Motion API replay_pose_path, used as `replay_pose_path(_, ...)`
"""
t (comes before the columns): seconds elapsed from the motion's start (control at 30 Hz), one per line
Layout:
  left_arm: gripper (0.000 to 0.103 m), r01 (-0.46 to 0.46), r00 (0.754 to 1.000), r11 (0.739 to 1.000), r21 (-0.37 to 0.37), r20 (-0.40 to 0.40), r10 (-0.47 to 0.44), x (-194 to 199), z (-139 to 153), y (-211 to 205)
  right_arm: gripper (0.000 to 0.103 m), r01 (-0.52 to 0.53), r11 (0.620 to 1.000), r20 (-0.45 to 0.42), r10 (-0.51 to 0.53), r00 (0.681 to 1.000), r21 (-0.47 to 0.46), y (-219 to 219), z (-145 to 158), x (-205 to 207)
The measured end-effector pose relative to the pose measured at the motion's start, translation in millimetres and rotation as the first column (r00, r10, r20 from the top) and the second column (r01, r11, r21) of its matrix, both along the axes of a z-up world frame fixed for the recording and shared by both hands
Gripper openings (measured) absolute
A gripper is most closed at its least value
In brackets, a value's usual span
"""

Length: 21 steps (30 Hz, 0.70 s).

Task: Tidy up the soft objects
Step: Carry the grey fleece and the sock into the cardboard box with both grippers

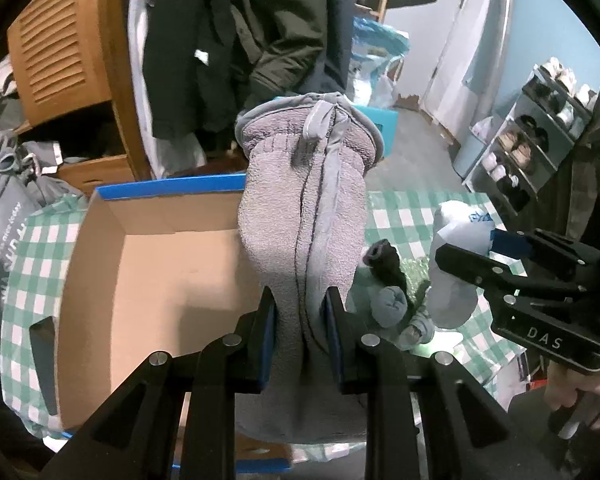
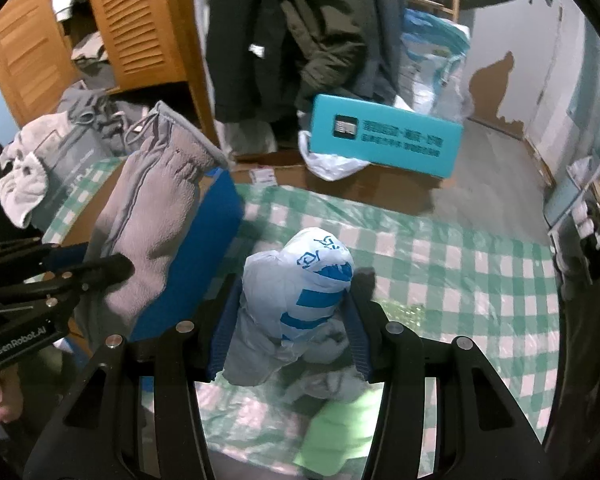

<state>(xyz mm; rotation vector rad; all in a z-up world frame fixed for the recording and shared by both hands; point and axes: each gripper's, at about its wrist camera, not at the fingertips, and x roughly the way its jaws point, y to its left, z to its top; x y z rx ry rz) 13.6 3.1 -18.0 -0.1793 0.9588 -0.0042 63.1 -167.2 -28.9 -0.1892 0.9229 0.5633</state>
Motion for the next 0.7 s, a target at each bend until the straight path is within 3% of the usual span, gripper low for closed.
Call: replay_pose_path(0.7,0.023,-0.150,0.988,0.989,-0.014,-0.024,0.150,-18.8,-22.4,94.8,0.049,-0.176,0.984,-0.028,0.176,0.984,-0.012,120.0,-1.3,-11.5)
